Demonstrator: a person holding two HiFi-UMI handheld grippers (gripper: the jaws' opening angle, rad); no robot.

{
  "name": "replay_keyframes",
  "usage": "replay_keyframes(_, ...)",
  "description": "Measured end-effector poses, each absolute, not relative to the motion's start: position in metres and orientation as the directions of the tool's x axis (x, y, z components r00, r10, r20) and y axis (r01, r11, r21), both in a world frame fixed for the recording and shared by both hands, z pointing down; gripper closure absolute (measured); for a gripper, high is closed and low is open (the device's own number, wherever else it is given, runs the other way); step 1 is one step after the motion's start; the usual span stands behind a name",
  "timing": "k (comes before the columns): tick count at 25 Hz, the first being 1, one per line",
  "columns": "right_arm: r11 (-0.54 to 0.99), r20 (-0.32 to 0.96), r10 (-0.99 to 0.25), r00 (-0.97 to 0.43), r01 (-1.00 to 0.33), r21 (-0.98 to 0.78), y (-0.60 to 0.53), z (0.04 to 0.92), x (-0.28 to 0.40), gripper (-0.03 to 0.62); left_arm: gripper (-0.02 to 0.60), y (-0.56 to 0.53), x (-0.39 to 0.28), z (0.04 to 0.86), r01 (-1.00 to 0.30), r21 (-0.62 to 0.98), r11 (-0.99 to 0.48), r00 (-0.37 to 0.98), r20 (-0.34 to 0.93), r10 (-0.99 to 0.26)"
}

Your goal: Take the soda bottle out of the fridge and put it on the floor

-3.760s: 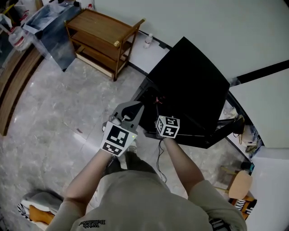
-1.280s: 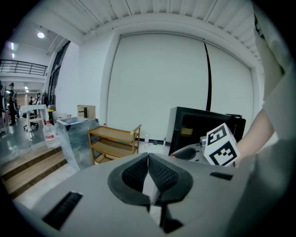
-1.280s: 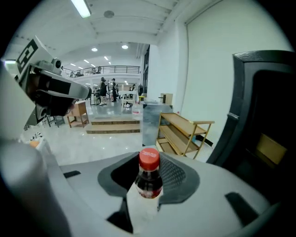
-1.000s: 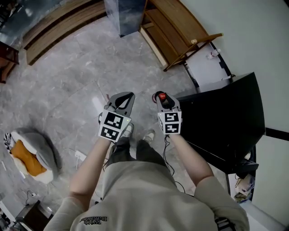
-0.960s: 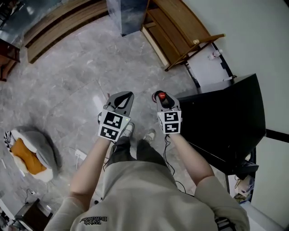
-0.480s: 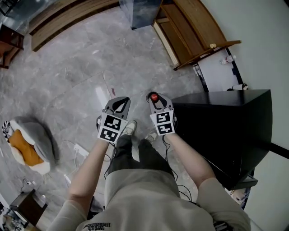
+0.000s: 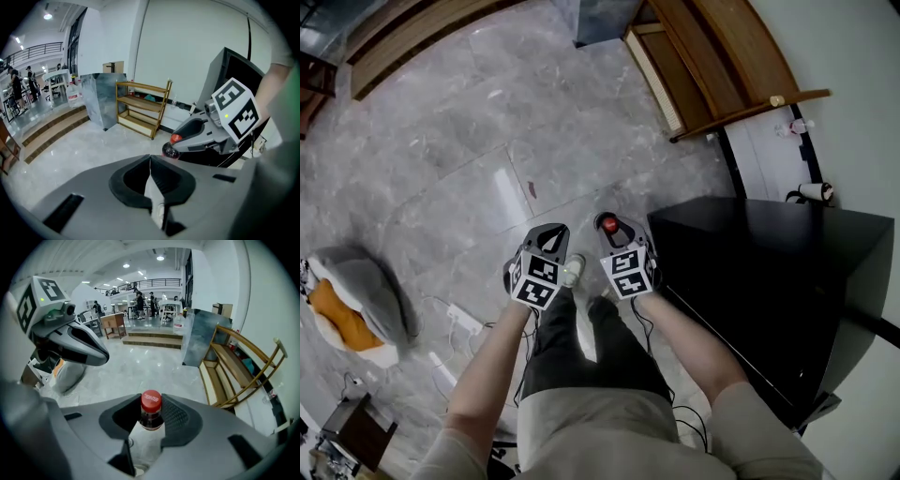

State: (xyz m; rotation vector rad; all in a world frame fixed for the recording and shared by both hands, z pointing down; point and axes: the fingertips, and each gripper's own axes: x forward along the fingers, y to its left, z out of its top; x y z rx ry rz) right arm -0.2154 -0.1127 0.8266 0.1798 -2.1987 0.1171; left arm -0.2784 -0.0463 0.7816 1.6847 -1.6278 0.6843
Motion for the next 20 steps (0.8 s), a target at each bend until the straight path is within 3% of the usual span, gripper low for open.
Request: replay_keyframes(20,0.977,0.893,0.027,-0.449,-0.178,-0.119,-0.066,1.114,-0.205,0.48,0.574,-0.005,-0.247,1.071,-0.966,0.256,0.029,0.21,0.848,-0.487)
